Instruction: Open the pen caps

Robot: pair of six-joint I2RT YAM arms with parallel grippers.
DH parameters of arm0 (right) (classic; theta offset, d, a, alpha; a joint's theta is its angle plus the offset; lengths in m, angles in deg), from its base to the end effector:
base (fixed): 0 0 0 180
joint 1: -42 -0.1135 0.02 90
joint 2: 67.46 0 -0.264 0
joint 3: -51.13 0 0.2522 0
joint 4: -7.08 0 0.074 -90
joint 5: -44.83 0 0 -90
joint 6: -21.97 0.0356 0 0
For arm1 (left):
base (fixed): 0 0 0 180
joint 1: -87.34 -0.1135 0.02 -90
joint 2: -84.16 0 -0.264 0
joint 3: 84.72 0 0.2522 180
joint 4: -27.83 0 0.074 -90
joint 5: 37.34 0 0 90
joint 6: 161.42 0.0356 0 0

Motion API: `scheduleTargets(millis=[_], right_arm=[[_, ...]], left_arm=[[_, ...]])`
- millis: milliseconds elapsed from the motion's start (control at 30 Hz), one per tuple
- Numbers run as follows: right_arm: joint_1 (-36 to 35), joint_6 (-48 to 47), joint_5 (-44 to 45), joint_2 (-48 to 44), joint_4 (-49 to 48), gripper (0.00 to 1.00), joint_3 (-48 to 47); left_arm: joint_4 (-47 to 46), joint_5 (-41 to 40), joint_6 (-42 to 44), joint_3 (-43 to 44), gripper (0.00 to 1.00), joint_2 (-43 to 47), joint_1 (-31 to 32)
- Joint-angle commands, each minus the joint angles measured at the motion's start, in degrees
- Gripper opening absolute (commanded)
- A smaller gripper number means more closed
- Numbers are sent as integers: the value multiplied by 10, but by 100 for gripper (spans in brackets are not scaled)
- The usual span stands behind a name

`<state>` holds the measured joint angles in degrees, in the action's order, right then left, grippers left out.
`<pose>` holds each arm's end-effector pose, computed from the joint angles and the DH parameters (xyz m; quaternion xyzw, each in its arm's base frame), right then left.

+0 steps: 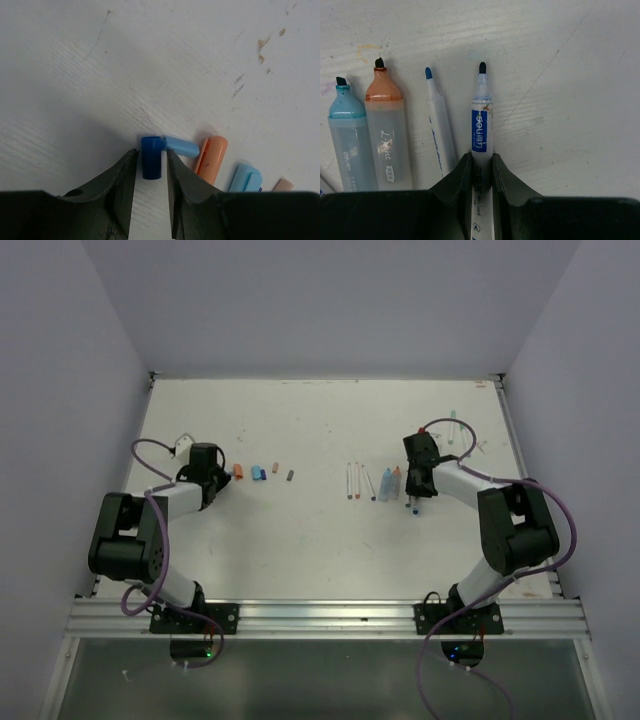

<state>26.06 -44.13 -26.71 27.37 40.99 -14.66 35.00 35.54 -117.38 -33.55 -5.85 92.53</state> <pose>0.3028 0.0748 0.1582 0.1040 0.9548 -0.0680 0.2702 0.2913 -0.0159 0.1416 -0.3716 0.8400 -0.0354 0.3936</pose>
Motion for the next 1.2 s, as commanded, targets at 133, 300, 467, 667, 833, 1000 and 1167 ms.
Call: scheduleTargets(millis=[133, 300, 467, 667, 833, 1000, 1167], right_arm=[[3, -5, -22, 7, 7, 13, -1], [5, -8, -34, 6, 3, 19, 3], [6, -13, -48, -3, -8, 32, 11], [6, -13, -48, -15, -5, 38, 3], [7, -13, -35, -61, 16, 42, -16], [7, -29, 2, -95, 34, 51, -74], [41, -50, 25, -50, 71, 51, -171]], left_arm=[[-1, 33, -6, -21, 35, -23, -17], [-11, 66, -18, -32, 36, -17, -17], [-51, 107, -11, -73, 51, 19, -16], [-74, 145, -3, -112, 63, 102, -15], [-69, 169, -2, -126, 65, 166, 8], [-101, 234, -2, -148, 67, 229, 44], [-155, 287, 2, -179, 71, 295, 93]])
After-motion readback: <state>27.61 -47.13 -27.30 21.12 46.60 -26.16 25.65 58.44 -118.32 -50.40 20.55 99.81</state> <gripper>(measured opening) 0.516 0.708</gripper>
